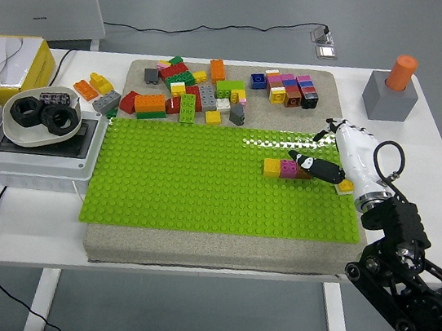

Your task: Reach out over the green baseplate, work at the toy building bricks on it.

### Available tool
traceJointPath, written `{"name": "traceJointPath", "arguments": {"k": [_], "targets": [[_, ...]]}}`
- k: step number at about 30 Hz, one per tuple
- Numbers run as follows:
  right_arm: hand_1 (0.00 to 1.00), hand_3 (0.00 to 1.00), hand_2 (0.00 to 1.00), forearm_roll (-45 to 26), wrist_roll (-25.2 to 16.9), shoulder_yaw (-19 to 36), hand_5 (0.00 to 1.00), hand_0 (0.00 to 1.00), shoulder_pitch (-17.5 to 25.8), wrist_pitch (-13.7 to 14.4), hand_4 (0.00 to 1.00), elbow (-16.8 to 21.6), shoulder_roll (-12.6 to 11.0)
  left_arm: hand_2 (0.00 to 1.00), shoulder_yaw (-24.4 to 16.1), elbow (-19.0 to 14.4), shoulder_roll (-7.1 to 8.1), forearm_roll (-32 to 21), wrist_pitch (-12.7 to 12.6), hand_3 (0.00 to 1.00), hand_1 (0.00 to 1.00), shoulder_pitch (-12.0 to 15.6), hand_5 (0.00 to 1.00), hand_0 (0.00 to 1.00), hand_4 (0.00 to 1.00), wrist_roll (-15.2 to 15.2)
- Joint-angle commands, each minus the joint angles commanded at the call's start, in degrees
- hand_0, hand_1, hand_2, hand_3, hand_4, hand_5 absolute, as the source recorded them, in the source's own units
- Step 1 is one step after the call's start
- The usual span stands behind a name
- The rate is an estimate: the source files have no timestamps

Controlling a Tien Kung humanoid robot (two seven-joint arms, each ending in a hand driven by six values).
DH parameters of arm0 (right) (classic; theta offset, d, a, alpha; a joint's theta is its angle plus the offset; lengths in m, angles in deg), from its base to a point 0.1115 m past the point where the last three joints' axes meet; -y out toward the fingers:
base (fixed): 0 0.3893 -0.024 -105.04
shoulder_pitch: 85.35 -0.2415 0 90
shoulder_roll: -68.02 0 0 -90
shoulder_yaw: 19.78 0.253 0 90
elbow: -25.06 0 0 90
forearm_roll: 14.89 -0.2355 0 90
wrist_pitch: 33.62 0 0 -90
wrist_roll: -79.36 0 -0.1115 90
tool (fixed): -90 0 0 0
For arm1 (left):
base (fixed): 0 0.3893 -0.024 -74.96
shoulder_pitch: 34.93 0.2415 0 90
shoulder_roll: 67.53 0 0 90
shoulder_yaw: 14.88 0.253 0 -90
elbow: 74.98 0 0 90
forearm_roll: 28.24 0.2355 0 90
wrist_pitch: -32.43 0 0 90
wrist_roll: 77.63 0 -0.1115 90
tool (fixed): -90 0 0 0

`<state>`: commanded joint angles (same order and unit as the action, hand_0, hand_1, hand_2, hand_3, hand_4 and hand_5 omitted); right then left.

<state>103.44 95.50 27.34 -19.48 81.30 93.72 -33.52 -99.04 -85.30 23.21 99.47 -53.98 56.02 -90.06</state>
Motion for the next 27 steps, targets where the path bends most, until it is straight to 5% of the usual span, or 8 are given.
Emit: {"name": "traceJointPath", "arguments": {"k": [27], "targets": [[0.827, 0.547, 0.861, -3.43, 0.34, -7.34, 0.745, 0.829, -3.29, -0.17, 0.968, -10.13, 2.53, 0.644, -0.72, 0.00, 0.15, 1.52, 0.19, 0.590, 0.658, -0.09, 0.236, 0.740, 0.585, -0.05]]}}
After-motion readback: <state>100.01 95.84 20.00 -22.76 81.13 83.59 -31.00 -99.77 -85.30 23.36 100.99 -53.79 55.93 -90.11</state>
